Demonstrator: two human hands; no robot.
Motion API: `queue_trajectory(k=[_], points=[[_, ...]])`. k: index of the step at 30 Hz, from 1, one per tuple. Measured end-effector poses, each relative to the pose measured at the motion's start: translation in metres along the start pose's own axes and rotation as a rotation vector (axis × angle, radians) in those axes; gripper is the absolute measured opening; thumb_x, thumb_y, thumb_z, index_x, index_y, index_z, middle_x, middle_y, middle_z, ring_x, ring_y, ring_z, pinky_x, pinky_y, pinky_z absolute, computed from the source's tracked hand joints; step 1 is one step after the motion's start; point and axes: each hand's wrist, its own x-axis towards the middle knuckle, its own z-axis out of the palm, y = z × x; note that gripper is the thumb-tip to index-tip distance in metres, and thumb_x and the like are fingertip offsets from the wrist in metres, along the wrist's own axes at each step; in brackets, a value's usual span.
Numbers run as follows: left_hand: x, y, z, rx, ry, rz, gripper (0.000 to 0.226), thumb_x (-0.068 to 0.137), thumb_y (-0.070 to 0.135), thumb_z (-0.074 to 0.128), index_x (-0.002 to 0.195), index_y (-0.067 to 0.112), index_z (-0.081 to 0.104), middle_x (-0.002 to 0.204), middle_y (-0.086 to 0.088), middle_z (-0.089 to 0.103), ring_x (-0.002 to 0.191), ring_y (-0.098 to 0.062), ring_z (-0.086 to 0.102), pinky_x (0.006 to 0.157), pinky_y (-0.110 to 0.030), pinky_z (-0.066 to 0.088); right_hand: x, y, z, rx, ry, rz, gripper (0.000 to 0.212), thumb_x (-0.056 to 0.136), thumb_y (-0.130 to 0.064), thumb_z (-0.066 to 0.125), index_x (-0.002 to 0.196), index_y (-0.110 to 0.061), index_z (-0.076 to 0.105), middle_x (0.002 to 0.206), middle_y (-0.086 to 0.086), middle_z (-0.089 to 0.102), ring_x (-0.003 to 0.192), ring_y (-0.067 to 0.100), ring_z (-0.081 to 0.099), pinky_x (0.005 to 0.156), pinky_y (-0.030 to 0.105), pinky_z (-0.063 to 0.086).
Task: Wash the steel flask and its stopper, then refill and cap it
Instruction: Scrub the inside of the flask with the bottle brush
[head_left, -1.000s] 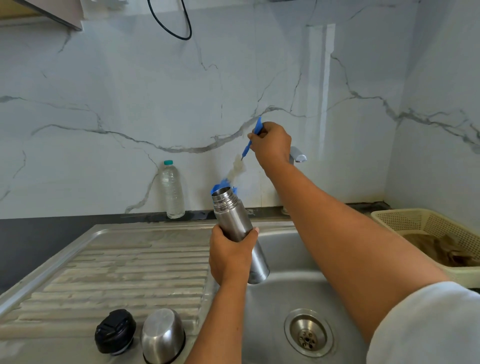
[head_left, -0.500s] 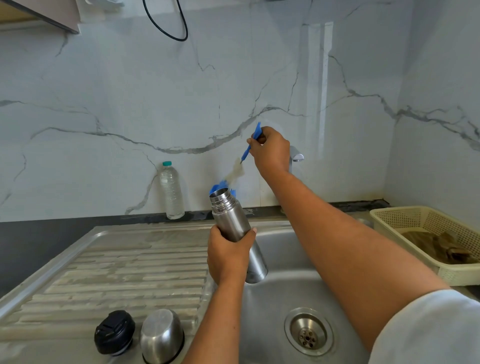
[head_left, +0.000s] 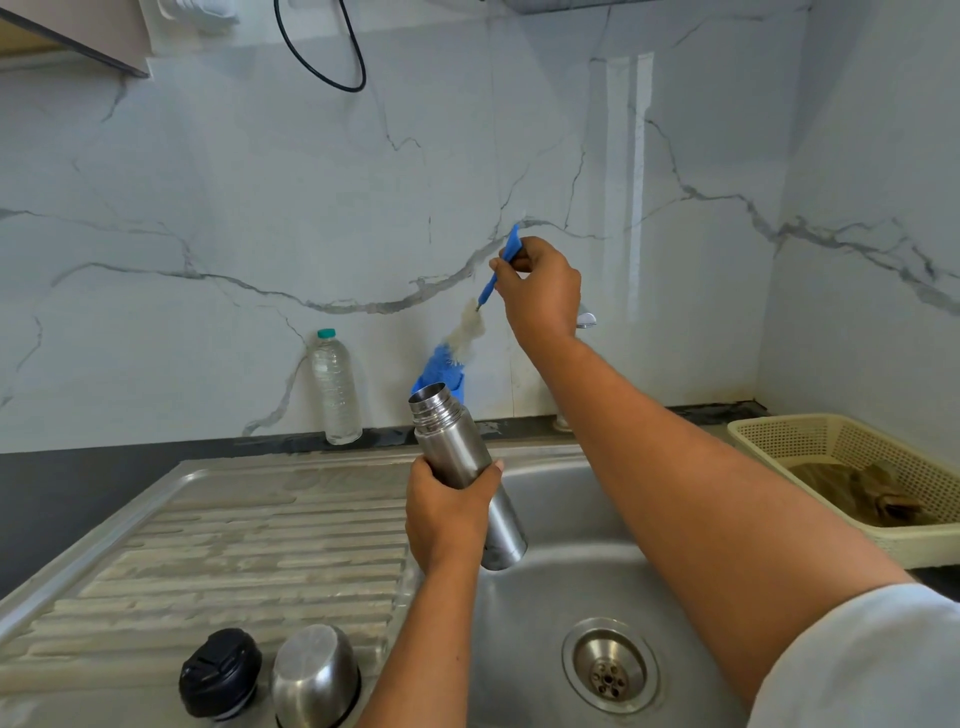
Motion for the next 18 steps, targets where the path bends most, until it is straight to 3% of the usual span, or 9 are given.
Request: queue_trajectory(k=[9, 18], points=[[0.0, 0.0, 0.0, 0.0, -0.012, 0.013, 0.055, 0.068, 0.045, 0.094, 0.106, 0.029, 0.059, 0.1, 0.011, 0.069, 0.087, -0.012, 0.067, 0.079, -0.037, 0.056, -0.004, 0.005, -0.005, 0.022, 0.024, 0.023, 0.015, 0.096, -0.023, 0.071, 0.107, -0.013, 0.072, 0.099, -0.003, 0.073, 0.094, 0.011, 0.069, 0.086, 0.029, 0.057], [0.001, -0.001, 0.001, -0.001, -0.022, 0.005, 0.055, 0.068, 0.044, 0.094, 0.106, 0.028, 0.059, 0.101, 0.009, 0.07, 0.089, -0.016, 0.069, 0.083, -0.042, 0.059, -0.014, 0.005, -0.017, 0.052, 0.06, 0.099, 0.013, 0.097, -0.022, 0.07, 0.106, -0.012, 0.07, 0.095, -0.005, 0.07, 0.088, 0.01, 0.067, 0.08, 0.024, 0.054]])
